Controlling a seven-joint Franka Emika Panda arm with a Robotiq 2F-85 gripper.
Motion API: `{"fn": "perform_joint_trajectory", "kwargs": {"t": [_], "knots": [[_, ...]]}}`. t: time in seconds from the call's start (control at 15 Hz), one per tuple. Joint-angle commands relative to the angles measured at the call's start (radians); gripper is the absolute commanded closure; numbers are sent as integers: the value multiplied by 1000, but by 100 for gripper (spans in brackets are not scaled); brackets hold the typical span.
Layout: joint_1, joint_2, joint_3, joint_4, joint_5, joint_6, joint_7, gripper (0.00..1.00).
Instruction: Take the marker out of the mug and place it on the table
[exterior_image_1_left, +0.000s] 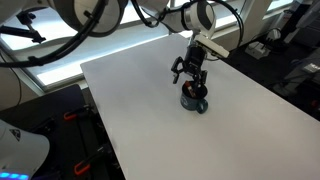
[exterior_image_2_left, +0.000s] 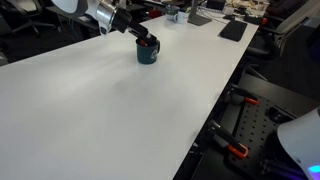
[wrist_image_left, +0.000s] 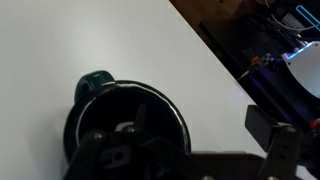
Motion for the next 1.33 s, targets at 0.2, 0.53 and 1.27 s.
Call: {"fn": "perform_joint_trajectory", "kwargs": {"t": [0.2,0.53,1.27], "knots": [[3,2,-3,0,-6,-4,-15,0],[-6,-7,0,-12,7,1,-3,33],[-3,-84,-19,-79,1,44,184,59]]}}
